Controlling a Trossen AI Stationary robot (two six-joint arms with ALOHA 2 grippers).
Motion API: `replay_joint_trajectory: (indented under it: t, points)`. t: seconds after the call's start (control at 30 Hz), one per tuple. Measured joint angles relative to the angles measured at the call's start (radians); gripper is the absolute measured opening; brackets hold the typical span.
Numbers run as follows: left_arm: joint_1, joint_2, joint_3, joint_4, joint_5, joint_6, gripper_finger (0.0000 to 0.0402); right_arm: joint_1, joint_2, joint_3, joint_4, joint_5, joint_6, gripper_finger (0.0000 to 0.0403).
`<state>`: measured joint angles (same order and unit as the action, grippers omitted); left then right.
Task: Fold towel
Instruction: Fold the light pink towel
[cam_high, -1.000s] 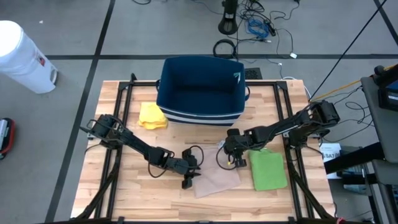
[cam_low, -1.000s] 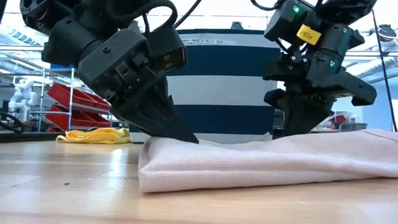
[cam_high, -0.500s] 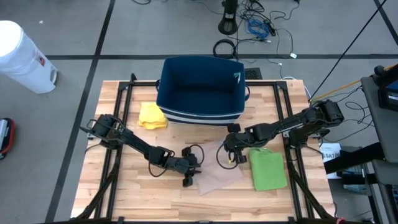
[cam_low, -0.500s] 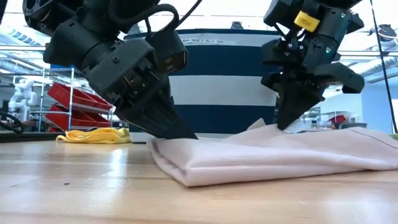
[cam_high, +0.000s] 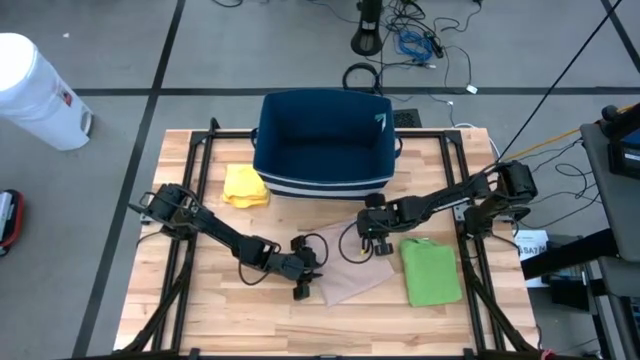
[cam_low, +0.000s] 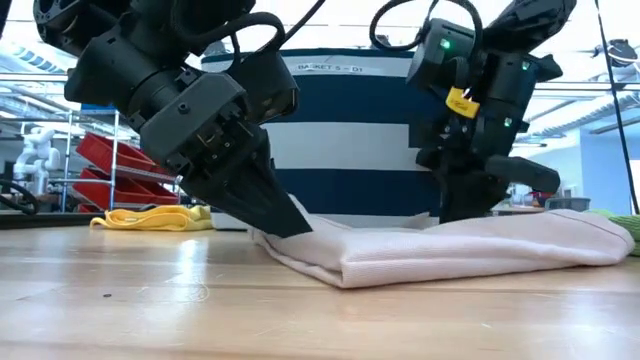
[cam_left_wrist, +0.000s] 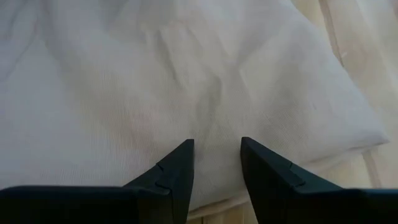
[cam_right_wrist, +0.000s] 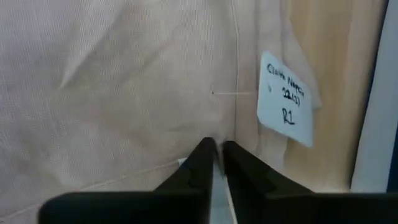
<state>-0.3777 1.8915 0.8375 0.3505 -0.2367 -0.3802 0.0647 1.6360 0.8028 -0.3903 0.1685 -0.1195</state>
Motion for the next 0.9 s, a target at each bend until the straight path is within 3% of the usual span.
replay_joint_trajectory:
  t: [0.33,0.57,0.73,0.9]
  points:
    - [0.001,0.000,0.000,-0.038,0.001,-0.004,0.0137,0.027,-0.154,0.010,-0.158,-0.011,0.126,0.0117]
    - [0.003,-0.001,0.002,-0.069,-0.005,-0.002,0.0137,0.145,-0.277,0.009,-0.201,-0.078,0.241,0.0135]
    - [0.007,-0.002,0.003,-0.087,-0.009,0.014,0.0137,0.259,-0.284,-0.003,-0.027,-0.119,0.289,0.0135]
    - [0.006,-0.002,0.003,-0.088,-0.011,0.049,0.0137,0.320,-0.178,-0.057,0.200,-0.114,0.245,0.0135]
